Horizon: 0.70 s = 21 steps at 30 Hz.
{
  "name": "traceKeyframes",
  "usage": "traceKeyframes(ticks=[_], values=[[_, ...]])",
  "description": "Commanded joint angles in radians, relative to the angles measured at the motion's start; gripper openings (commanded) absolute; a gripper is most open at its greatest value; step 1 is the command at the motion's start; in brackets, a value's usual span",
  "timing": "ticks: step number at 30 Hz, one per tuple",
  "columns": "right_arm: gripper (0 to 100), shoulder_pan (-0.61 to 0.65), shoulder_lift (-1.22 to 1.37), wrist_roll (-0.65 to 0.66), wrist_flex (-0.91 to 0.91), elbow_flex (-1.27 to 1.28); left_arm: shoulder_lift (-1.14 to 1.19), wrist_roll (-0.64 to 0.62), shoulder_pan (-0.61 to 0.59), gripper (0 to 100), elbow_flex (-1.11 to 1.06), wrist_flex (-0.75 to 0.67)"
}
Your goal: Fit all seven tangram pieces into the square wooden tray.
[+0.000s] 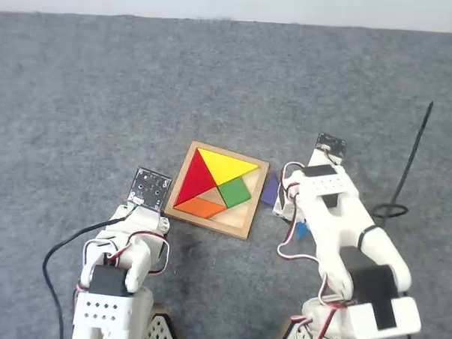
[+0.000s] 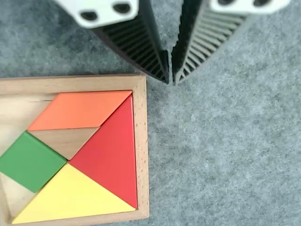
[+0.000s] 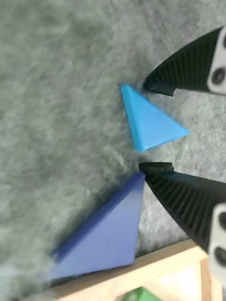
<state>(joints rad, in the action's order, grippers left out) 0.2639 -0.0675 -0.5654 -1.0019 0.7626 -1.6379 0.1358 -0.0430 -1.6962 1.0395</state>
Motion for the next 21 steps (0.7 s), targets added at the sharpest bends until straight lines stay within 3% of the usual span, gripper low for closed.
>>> traceKeyframes(ticks=[1,6,21], values=[[22.1,-0.036,0.008,-0.014,0.021,-0.054,-0.012,-0.008,-0.003,1,0.007,0.005],[22.1,-0.119,0.018,-0.054,0.035,-0.074,-0.012,-0.008,-0.005,1,0.007,0.005],[21.5,-0.108,0.018,-0.055,0.031,-0.074,-0.012,-0.008,-0.003,1,0.007,0.005]])
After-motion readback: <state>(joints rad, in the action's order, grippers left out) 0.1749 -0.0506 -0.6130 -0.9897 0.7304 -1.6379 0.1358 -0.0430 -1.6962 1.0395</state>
